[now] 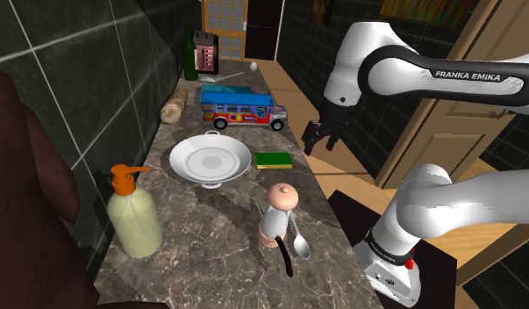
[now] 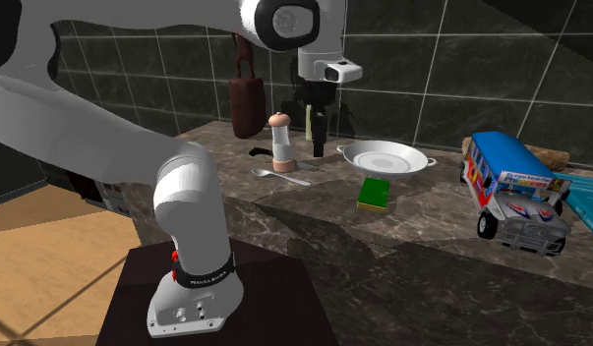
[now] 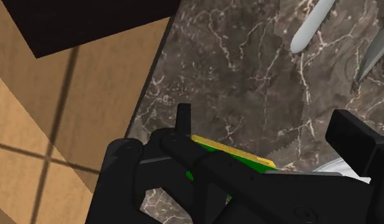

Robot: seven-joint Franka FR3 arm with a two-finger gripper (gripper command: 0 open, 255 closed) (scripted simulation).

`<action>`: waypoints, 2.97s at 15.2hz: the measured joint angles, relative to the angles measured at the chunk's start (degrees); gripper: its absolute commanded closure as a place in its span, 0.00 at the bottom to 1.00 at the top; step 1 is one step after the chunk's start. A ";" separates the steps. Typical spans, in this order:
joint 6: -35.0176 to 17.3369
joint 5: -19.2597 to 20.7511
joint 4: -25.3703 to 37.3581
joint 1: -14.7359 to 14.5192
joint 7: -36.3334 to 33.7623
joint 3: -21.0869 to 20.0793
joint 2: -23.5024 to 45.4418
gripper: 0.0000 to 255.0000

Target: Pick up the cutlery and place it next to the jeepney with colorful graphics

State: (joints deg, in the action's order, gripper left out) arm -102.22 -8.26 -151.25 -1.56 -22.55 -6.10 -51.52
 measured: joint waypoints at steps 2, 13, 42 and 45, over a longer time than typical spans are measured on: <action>-1.65 -2.96 -2.57 -0.64 -3.94 -2.11 -0.56 0.00; -13.73 -22.29 -12.39 -6.97 -25.08 -15.64 1.16 0.00; -20.31 -26.82 -14.72 -8.82 -26.94 -19.38 4.89 1.00; -17.47 -25.59 -13.28 -8.42 -27.56 -18.47 3.43 1.00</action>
State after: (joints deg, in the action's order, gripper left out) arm -119.69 -33.85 -164.53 -9.97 -50.11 -24.57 -48.10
